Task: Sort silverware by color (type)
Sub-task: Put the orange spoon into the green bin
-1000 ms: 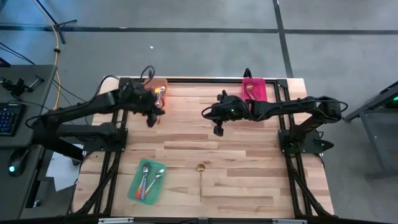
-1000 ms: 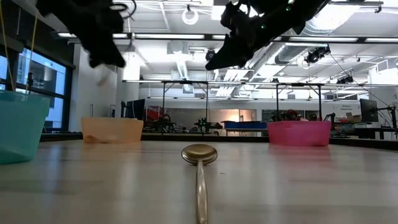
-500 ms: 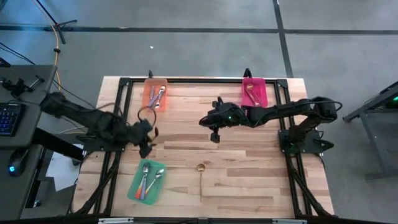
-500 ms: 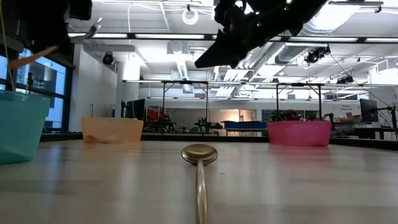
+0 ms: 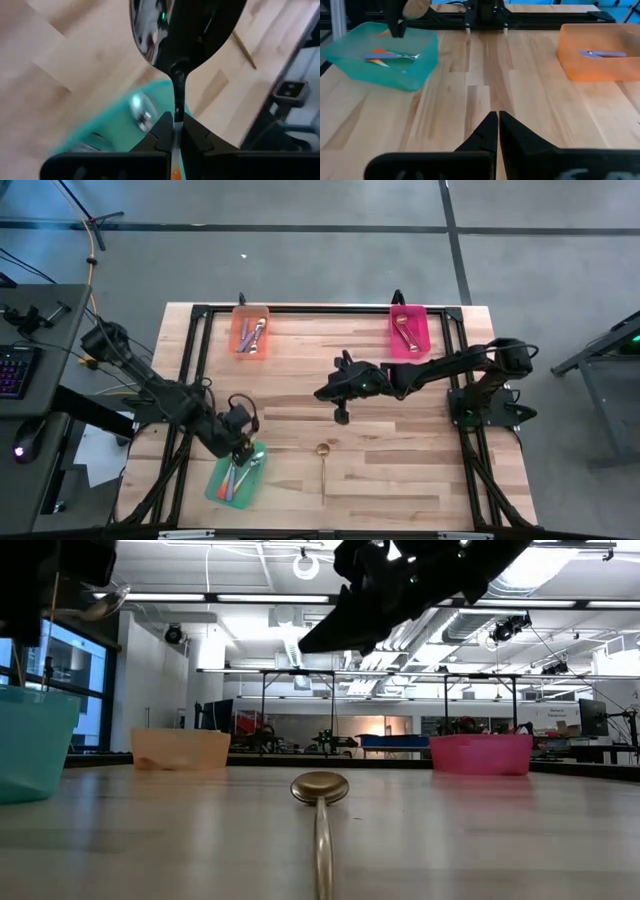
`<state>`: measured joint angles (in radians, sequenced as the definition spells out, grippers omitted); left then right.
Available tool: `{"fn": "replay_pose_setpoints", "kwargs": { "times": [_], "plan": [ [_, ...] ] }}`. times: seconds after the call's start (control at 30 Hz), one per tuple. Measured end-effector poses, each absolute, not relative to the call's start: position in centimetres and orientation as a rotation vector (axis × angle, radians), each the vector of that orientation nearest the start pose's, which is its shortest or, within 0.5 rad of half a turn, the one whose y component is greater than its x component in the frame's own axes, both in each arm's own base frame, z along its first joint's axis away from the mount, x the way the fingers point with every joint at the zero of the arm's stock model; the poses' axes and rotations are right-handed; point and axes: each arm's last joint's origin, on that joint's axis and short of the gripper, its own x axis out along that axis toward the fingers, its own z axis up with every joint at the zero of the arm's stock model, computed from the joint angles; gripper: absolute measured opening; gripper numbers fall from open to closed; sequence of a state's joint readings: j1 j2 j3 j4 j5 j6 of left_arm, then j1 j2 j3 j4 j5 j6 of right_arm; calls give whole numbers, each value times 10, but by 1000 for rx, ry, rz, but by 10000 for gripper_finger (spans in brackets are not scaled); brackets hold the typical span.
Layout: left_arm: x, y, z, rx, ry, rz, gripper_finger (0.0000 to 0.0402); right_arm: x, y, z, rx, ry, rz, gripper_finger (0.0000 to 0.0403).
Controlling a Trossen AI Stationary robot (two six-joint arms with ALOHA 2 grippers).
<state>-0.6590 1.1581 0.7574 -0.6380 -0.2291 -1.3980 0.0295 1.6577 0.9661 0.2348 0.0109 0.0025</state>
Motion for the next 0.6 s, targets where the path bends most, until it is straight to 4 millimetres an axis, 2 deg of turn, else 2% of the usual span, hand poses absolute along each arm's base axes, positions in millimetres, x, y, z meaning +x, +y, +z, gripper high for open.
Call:
{"fn": "replay_pose_setpoints", "kwargs": {
  "times": [0.3,0.6],
  "plan": [
    [178,-155,195,-981,1083,403,3,356,16,213,-34,471,37,0],
    [181,-175,174,-1096,1114,495,3,355,16,211,-81,488,49,0]
  ]
}}
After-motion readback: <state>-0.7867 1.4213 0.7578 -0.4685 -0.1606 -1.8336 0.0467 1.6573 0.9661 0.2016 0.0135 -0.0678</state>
